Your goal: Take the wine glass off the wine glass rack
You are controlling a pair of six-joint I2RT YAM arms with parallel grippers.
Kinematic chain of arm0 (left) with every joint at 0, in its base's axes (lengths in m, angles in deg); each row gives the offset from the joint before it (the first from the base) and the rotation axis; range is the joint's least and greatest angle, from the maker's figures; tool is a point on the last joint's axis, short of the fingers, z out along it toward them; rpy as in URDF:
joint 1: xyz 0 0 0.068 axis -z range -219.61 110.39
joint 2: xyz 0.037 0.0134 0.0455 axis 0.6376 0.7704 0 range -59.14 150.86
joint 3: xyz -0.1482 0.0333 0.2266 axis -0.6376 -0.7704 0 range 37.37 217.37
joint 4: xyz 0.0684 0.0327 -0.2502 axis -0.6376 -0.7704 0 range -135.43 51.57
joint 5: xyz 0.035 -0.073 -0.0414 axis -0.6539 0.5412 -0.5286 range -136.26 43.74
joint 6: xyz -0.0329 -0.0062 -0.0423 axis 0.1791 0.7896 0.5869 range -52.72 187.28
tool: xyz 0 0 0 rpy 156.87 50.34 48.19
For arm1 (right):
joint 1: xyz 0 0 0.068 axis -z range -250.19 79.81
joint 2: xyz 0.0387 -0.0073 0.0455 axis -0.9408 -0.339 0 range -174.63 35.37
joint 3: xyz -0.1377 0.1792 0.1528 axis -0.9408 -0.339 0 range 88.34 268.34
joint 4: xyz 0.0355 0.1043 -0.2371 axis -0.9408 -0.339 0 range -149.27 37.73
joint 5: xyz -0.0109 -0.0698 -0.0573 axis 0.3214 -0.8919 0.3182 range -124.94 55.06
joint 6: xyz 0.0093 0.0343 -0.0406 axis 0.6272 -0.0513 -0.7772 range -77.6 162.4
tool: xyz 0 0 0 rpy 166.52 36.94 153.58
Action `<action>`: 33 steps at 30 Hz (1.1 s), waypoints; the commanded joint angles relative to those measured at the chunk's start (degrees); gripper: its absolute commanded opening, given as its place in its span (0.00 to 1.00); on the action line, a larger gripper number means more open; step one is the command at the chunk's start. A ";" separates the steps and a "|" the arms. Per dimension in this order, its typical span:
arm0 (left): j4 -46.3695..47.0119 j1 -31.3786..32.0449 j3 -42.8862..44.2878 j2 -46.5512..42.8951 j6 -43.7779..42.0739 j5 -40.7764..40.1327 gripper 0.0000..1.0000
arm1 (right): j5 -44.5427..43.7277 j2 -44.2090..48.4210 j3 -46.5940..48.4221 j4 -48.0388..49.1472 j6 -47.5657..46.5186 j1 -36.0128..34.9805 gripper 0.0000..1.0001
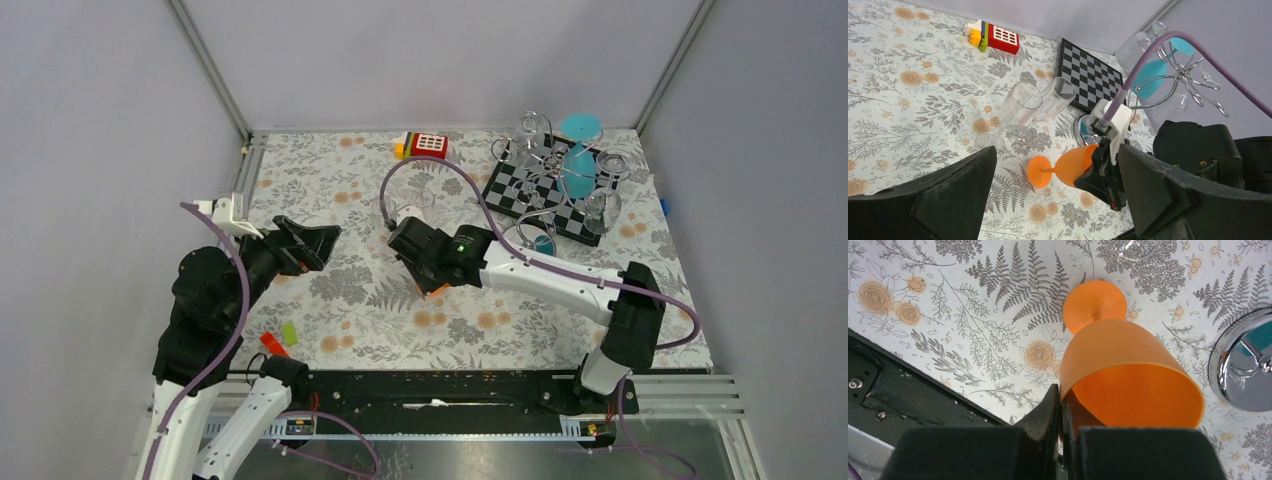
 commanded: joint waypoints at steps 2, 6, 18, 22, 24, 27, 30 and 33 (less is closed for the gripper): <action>1.63 -0.09 -0.69 1.16 -0.34 1.28 0.99 | -1.44 -1.46 -0.44 2.88 0.68 -0.55 0.00; 1.87 -0.09 -0.80 1.39 -0.31 1.49 0.99 | -2.19 -2.64 0.00 1.92 1.09 -0.50 0.01; 2.40 -0.09 -0.87 0.81 -0.41 1.71 0.99 | -4.28 -6.46 5.81 -3.79 1.94 -0.42 0.24; 1.98 -0.09 -0.05 0.78 -0.52 1.96 0.99 | -4.17 -6.14 7.78 -4.32 2.95 -0.24 0.37; 1.96 -0.09 0.34 0.84 -0.48 2.54 0.99 | -4.10 -5.87 8.57 -4.32 3.14 -0.05 0.43; 1.43 -0.09 0.93 0.74 -0.57 2.58 0.99 | -3.60 -5.43 10.62 -4.66 2.96 0.40 0.46; 1.27 -0.09 0.96 0.56 -0.66 2.03 0.99 | -3.42 -4.44 12.58 -4.63 2.68 0.97 0.49; 1.26 -0.10 0.89 0.45 -0.45 2.14 0.99 | -2.51 -3.43 14.84 -4.62 2.60 1.87 0.52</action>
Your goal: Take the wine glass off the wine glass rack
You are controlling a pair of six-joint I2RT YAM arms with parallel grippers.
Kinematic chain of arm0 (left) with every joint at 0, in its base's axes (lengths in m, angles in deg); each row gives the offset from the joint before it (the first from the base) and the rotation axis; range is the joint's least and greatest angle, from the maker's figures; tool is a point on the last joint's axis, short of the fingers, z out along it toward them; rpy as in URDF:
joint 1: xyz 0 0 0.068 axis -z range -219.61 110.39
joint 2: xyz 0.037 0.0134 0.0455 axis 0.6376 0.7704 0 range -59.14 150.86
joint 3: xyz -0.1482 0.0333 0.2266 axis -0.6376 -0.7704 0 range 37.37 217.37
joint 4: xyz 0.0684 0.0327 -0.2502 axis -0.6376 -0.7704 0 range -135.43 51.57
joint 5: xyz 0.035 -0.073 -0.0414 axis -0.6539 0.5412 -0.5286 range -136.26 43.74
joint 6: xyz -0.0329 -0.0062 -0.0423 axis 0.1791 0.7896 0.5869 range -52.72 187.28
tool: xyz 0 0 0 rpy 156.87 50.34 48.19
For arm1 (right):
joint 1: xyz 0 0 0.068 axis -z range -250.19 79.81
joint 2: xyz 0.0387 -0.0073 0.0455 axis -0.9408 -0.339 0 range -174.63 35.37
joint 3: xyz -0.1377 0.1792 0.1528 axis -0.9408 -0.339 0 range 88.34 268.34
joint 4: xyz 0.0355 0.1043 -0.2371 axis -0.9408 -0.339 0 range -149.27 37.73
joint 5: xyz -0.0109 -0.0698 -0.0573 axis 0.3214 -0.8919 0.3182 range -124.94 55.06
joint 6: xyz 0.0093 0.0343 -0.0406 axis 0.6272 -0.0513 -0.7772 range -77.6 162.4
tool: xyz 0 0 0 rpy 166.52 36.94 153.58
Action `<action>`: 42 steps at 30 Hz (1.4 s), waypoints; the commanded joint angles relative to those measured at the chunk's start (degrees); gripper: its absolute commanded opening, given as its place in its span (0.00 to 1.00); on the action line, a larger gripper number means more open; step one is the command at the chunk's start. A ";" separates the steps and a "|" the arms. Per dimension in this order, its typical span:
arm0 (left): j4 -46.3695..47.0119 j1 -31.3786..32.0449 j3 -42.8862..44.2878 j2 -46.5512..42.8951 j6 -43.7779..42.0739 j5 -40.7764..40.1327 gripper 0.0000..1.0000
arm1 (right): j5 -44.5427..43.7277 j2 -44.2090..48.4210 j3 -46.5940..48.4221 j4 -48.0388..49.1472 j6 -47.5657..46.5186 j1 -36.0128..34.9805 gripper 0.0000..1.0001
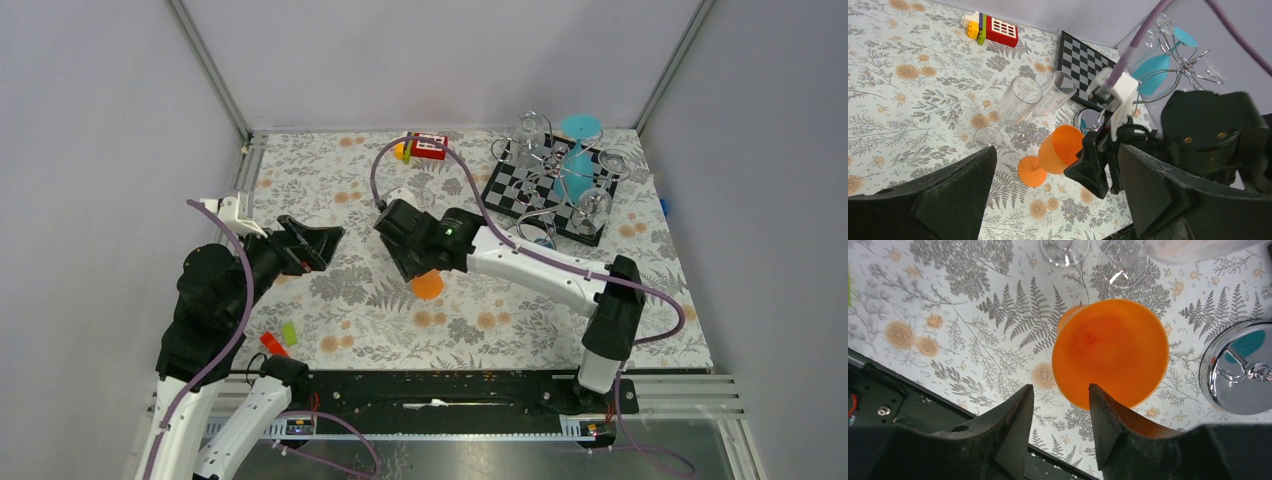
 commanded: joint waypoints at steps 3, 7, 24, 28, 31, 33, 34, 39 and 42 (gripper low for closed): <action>1.24 -0.10 1.55 -0.66 -0.36 1.09 0.99 | 0.35 4.54 6.52 -0.01 0.15 2.06 0.54; 1.19 -0.09 1.38 -0.93 -0.71 0.89 0.99 | 0.96 8.05 7.72 0.89 -0.17 3.68 0.56; 2.10 -0.09 -0.42 -3.11 -1.96 -5.48 0.99 | 1.26 43.78 -4.92 13.06 -3.34 15.84 0.88; 3.52 -0.09 -1.06 -2.57 -1.46 -3.43 0.99 | 5.01 41.39 -2.22 10.07 -3.34 23.34 0.95; 3.87 -0.09 -1.01 -2.11 -0.97 -2.96 0.99 | 12.62 38.98 -0.94 9.73 -0.03 30.30 0.98; 3.87 -0.14 -0.92 -2.16 -0.86 -2.88 0.99 | 14.09 39.85 -2.08 12.08 1.41 32.89 0.98; 3.87 -0.10 -1.04 -2.32 -0.95 -3.03 0.99 | 14.50 40.43 -2.43 13.14 2.10 34.23 0.98; 3.49 -0.09 -1.40 -3.11 -1.85 -3.87 0.99 | 16.23 41.59 -0.89 10.77 5.82 44.55 0.87; 3.26 -0.14 -1.44 -3.06 -1.91 -3.97 0.99 | 17.43 41.96 -0.94 8.03 6.75 51.17 0.82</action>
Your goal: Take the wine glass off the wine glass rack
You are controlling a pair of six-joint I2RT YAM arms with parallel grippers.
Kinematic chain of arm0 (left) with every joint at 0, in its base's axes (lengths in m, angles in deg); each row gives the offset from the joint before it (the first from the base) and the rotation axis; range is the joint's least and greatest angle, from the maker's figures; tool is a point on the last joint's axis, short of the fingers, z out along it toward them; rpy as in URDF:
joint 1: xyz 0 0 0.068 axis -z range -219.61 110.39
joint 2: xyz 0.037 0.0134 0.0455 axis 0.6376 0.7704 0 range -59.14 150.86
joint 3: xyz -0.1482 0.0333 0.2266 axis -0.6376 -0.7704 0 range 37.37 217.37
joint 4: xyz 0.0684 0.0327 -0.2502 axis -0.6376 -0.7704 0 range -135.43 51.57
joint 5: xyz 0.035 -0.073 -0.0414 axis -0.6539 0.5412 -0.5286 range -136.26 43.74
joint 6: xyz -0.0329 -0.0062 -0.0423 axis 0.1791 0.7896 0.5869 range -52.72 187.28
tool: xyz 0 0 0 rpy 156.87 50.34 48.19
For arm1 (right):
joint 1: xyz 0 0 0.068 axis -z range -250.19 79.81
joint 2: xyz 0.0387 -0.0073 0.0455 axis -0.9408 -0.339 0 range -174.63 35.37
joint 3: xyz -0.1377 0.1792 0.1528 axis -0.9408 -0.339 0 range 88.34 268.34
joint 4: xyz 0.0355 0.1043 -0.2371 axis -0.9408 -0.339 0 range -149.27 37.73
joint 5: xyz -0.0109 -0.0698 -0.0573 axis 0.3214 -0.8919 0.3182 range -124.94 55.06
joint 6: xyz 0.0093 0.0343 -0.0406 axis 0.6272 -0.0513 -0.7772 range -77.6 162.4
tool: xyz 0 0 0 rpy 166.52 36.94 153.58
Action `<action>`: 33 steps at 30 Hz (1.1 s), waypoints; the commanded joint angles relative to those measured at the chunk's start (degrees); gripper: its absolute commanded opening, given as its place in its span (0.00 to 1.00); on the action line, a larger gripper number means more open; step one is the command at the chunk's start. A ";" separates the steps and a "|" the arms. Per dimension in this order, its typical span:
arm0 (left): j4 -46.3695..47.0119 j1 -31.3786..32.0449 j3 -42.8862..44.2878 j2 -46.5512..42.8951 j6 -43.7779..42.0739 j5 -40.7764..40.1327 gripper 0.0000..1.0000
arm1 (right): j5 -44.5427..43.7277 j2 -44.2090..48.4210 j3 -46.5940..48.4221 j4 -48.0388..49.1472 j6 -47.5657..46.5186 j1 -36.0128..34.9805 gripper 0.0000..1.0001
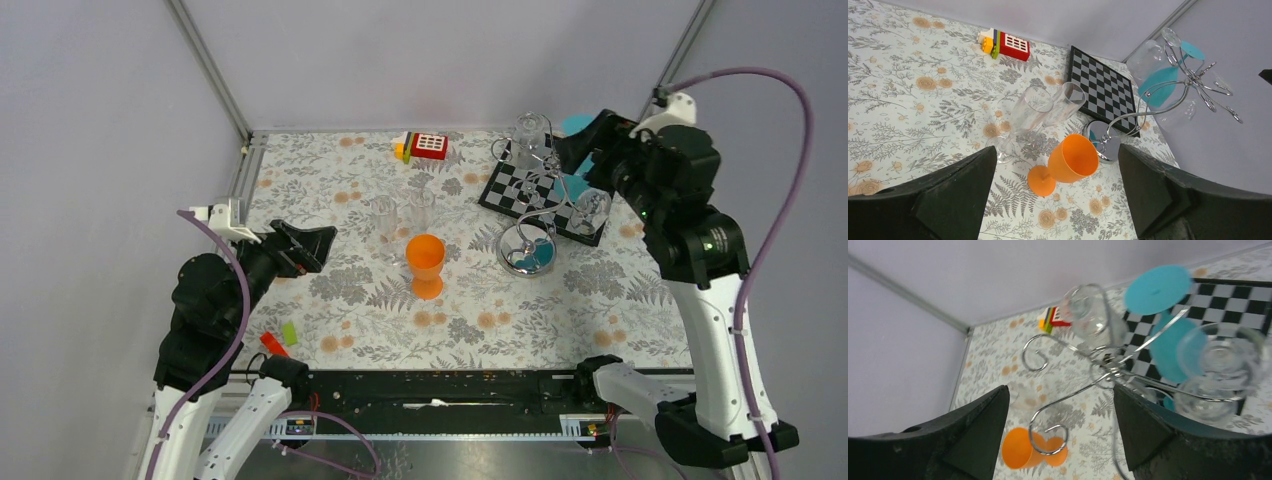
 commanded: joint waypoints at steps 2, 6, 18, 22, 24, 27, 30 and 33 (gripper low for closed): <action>2.41 -0.09 -0.48 -0.29 -0.67 -0.33 0.99 | 4.82 3.26 1.06 -1.95 3.73 11.61 0.81; 2.34 -0.09 -0.55 -0.30 -1.04 -0.10 0.99 | 7.76 4.13 -0.88 -3.07 5.22 21.30 0.76; 3.90 -0.09 -4.31 -0.97 0.51 1.37 0.99 | 17.51 2.59 -7.03 -0.30 11.08 37.89 0.73; 3.89 -0.09 -4.53 -0.92 -0.24 1.34 0.99 | 22.50 4.72 -14.10 6.77 14.23 40.60 0.71; 3.90 -0.13 -4.54 -0.97 -0.50 1.19 0.99 | 22.36 4.98 -15.87 7.83 14.72 40.82 0.71; 3.90 -0.09 -4.57 -1.24 -0.57 0.84 0.99 | 22.90 4.41 -16.83 8.84 14.82 41.05 0.69; 3.90 -0.09 -4.79 -1.51 -0.76 0.40 0.99 | 23.21 4.20 -18.38 12.28 15.16 41.32 0.63; 3.90 -0.15 -4.94 -1.49 -0.67 0.40 0.99 | 22.48 4.12 -19.15 14.18 14.79 41.46 0.59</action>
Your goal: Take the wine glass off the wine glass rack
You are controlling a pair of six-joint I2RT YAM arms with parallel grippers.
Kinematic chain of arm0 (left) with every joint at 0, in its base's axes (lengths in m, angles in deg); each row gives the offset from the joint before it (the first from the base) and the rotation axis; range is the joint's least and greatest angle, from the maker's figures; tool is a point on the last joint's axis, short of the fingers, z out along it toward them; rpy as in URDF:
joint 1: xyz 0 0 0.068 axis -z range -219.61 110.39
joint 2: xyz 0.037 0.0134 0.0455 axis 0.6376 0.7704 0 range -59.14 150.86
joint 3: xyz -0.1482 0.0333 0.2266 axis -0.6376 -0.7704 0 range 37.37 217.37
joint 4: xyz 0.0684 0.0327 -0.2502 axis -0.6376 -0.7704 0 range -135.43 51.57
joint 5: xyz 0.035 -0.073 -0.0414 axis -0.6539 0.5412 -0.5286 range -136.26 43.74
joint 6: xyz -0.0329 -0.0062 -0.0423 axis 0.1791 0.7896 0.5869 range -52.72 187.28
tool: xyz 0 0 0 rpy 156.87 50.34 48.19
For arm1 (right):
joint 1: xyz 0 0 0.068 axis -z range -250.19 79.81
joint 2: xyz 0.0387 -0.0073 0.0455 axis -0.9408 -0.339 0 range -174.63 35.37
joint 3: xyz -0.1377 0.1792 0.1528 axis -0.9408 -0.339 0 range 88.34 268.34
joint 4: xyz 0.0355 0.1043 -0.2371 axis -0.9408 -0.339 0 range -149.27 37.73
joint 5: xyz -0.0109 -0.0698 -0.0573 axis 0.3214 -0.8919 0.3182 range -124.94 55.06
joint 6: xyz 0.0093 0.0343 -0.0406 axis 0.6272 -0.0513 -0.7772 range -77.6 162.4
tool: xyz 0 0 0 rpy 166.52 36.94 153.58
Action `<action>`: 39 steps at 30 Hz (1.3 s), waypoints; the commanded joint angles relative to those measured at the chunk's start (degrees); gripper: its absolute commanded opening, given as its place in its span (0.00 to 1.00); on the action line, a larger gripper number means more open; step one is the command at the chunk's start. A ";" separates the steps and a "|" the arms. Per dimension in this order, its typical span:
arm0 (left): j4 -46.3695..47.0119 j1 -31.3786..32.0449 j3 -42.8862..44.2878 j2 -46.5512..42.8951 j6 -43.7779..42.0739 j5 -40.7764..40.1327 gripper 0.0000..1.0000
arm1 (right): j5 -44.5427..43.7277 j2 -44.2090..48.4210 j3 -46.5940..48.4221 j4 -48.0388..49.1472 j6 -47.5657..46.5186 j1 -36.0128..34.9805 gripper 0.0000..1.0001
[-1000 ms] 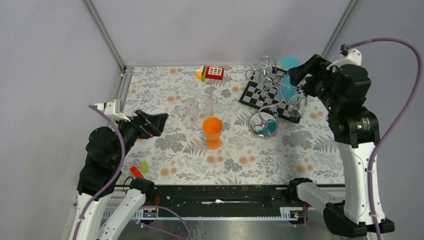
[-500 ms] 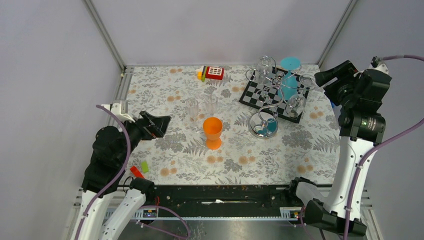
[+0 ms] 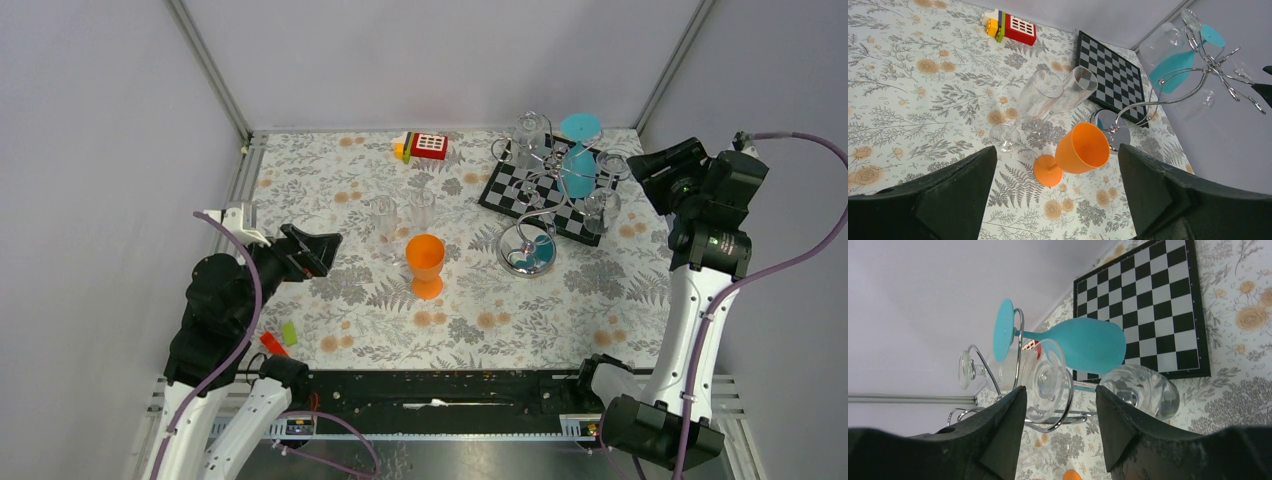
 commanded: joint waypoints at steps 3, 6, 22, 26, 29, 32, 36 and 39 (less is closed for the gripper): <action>3.35 -0.10 -0.46 -0.62 -0.36 -0.02 0.99 | 0.68 0.07 -1.22 6.51 -0.31 0.67 0.58; 3.35 -0.10 -0.53 -0.54 -0.30 0.01 0.99 | 1.56 -0.29 -2.02 7.94 -0.18 0.91 0.57; 1.81 -0.10 0.59 -0.61 -2.31 -1.29 0.99 | 8.03 -4.37 -1.97 12.79 4.22 2.10 0.46; 1.77 -0.09 0.68 -0.42 -2.31 -1.17 0.99 | 10.03 -4.36 -2.58 14.01 5.84 2.28 0.45; 1.75 -0.10 0.59 -0.39 -2.40 -1.03 0.99 | 11.55 -4.43 -2.39 14.06 6.51 2.50 0.43; 1.68 -0.09 0.51 -0.43 -2.50 -1.00 0.99 | 12.92 -4.72 -2.43 13.97 7.42 2.63 0.42; 1.39 -0.09 0.76 -0.44 -2.68 -1.13 0.99 | 14.16 -5.15 -2.68 14.04 8.82 2.76 0.40; 1.25 -0.09 0.77 -0.51 -2.68 -1.08 0.99 | 14.70 -5.32 -2.91 14.03 9.90 2.81 0.38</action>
